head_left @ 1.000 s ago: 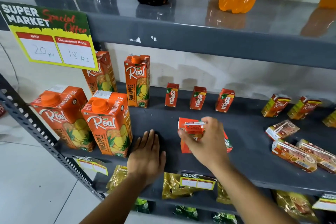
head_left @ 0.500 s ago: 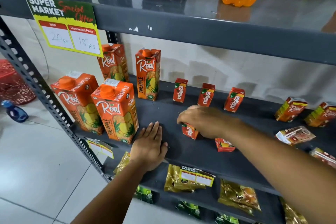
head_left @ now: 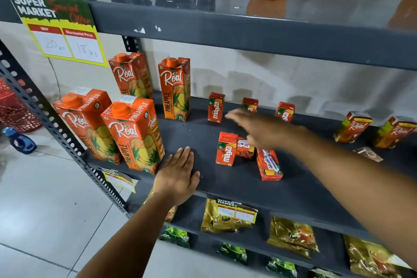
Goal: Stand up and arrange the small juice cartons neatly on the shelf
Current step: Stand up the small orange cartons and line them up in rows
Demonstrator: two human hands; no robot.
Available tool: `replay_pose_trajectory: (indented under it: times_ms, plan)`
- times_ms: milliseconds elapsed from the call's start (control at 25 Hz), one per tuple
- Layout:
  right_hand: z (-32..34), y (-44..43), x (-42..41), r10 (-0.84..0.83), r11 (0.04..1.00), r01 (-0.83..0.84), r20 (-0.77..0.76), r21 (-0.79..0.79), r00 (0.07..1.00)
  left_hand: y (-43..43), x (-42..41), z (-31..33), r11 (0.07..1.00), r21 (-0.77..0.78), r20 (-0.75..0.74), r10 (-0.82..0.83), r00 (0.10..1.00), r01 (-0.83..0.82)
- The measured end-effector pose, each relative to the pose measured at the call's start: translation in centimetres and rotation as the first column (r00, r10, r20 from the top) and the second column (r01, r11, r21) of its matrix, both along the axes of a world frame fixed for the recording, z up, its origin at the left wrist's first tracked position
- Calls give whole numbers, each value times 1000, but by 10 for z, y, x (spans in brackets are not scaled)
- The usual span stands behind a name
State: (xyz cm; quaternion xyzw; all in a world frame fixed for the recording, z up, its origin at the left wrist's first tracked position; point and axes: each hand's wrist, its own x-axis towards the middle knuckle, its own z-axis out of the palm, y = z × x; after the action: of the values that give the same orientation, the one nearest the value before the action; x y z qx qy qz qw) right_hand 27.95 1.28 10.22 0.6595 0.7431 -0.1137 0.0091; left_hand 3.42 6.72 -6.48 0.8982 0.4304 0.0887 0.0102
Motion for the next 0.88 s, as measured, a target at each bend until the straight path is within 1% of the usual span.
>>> replay_pose_trajectory:
  times_ms: [40, 80, 120, 160, 240, 280, 400, 560, 680, 720, 760, 800, 880]
  plan:
    - [1, -4, 8, -152, 987, 157, -99, 46, 983, 0, 0, 0, 1000, 1, 0, 0, 1000, 0]
    - [-2, -10, 16, -313, 942, 329, -182, 64, 932, 0, 0, 0, 1000, 3, -1, 0, 1000, 0]
    - [-10, -18, 22, -460, 877, 478, -212, 41, 862, 0, 0, -1, 1000, 7, -2, 0, 1000, 0]
    - [-22, -26, 26, -567, 818, 575, -190, -15, 801, 0, 0, 0, 1000, 9, -1, 0, 1000, 0]
    - [-50, -37, 25, -668, 744, 655, -127, -130, 733, -1, 1, 0, 1000, 7, 3, -6, 1000, 6]
    - [-63, -40, 23, -690, 723, 675, -123, -149, 713, -1, 1, 1, 1000, 5, 6, -10, 1000, 10]
    - [-82, -47, 19, -712, 702, 702, -162, -123, 683, -2, -1, 1, 1000, 0, 20, -4, 1000, 4]
    - [-89, -60, 19, -718, 695, 709, -181, -123, 672, -2, 0, 0, 1000, 1, 19, -1, 1000, 1]
    - [-87, -66, 33, -747, 661, 741, -192, -118, 636, -3, 0, 1, 1000, -1, 23, 7, 1000, -7]
    - [-85, -68, 39, -740, 667, 741, -185, -82, 646, -2, 0, 1, 1000, -3, 20, 8, 1000, -8]
    - [-84, -69, 47, -712, 693, 721, -177, -21, 679, -3, -1, 1, 1000, -4, 12, 9, 1000, -9]
    - [-81, -70, 56, -661, 734, 676, -160, 68, 733, -3, -1, 1, 1000, -5, 5, 11, 1000, -11]
    - [-70, -69, 71, -507, 829, 507, -66, 235, 859, 0, -1, 2, 1000, 1, 6, 15, 1000, -15]
